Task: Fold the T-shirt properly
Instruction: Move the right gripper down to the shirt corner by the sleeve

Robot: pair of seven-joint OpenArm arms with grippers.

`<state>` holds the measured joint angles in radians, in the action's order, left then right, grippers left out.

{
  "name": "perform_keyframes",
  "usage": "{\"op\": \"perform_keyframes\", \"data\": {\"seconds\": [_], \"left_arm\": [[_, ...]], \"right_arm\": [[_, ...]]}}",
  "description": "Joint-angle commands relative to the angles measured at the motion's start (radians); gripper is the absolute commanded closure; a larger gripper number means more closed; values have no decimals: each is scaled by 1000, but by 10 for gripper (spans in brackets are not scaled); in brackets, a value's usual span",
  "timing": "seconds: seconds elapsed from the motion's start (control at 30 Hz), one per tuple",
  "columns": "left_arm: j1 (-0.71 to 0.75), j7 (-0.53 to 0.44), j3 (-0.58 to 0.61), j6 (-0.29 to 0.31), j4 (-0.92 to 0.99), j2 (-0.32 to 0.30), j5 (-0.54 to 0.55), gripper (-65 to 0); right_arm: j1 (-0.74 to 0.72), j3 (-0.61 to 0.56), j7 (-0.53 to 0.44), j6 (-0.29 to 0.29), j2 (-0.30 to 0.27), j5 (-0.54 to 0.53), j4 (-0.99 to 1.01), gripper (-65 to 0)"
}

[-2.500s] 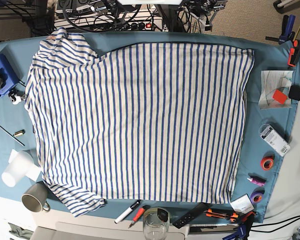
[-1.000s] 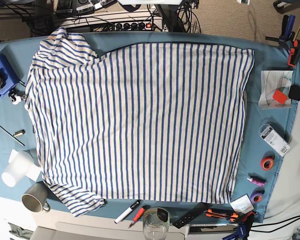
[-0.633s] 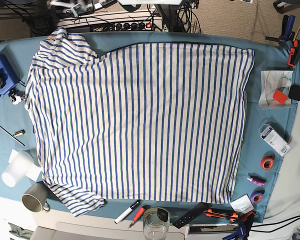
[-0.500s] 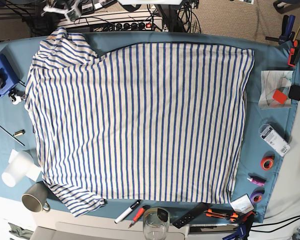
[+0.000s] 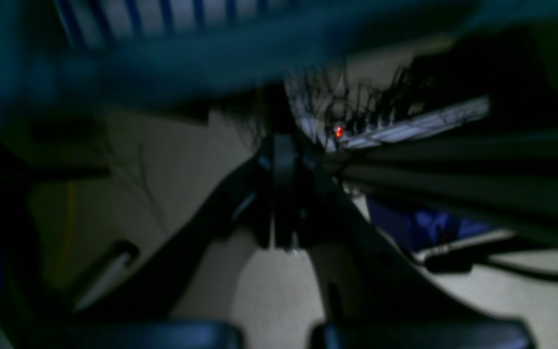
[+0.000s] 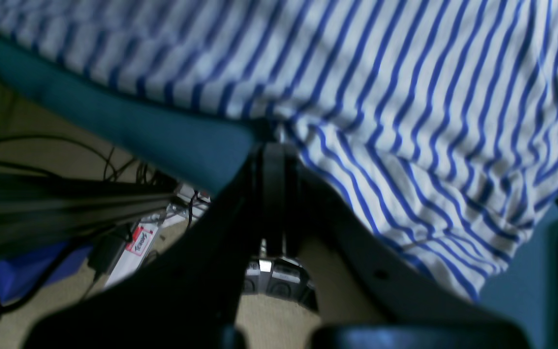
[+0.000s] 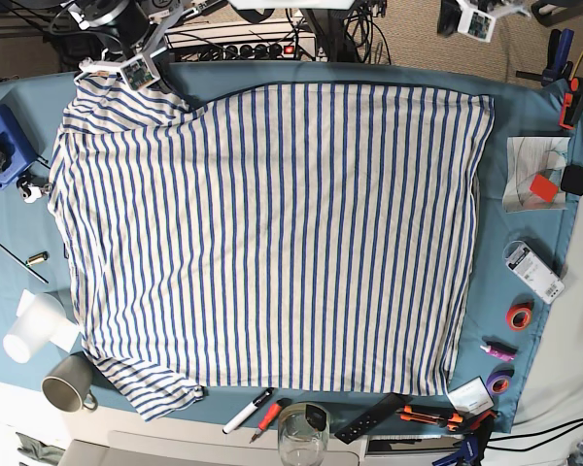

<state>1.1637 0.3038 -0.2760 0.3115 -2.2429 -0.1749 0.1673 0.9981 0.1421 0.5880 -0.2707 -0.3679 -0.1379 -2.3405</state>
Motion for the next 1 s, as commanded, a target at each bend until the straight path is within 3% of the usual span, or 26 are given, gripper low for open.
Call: {"op": "perform_keyframes", "data": {"seconds": [0.0, 0.17, 0.3, 0.33, 0.47, 0.57, 0.63, 0.7, 0.87, 0.97], "left_arm": [[19, -18, -2, 1, -38, -3, -10, 0], [19, 16, -2, 1, -113, -3, -59, -3], [18, 15, -2, 5, -113, -3, -59, -185], [16, 16, -2, 4, -113, -3, -59, -217], [4, 11, -2, 3, -113, -3, -59, -235], [-18, 14, -2, 4, -113, -3, -59, -235], [-33, 19, -2, 4, -113, -3, -59, -235], [-42, 19, -2, 3, -113, -3, -59, -235], [-48, 19, -2, 4, -113, -5, -59, -235], [-53, 19, -2, 4, -113, -6, -59, -235]], "right_arm": [[6, 5, -11, 3, -6, 11, -16, 0], [-2, 5, -48, 2, 5, 56, -16, 0], [-2, 4, -84, 5, 11, 56, -16, -227], [-4, 4, -93, 6, 12, 56, -16, -259], [-49, 3, -86, 20, 42, 56, -16, -262], [-97, 3, 52, 35, 63, 56, -16, -262], [-128, 6, 151, 116, 80, 60, -16, -262], [-143, 27, 190, 169, 99, 90, -16, -262], [-148, 174, 204, 186, 127, 97, -16, -262], [-148, 277, 213, 187, 127, 35, -16, -262]]}}
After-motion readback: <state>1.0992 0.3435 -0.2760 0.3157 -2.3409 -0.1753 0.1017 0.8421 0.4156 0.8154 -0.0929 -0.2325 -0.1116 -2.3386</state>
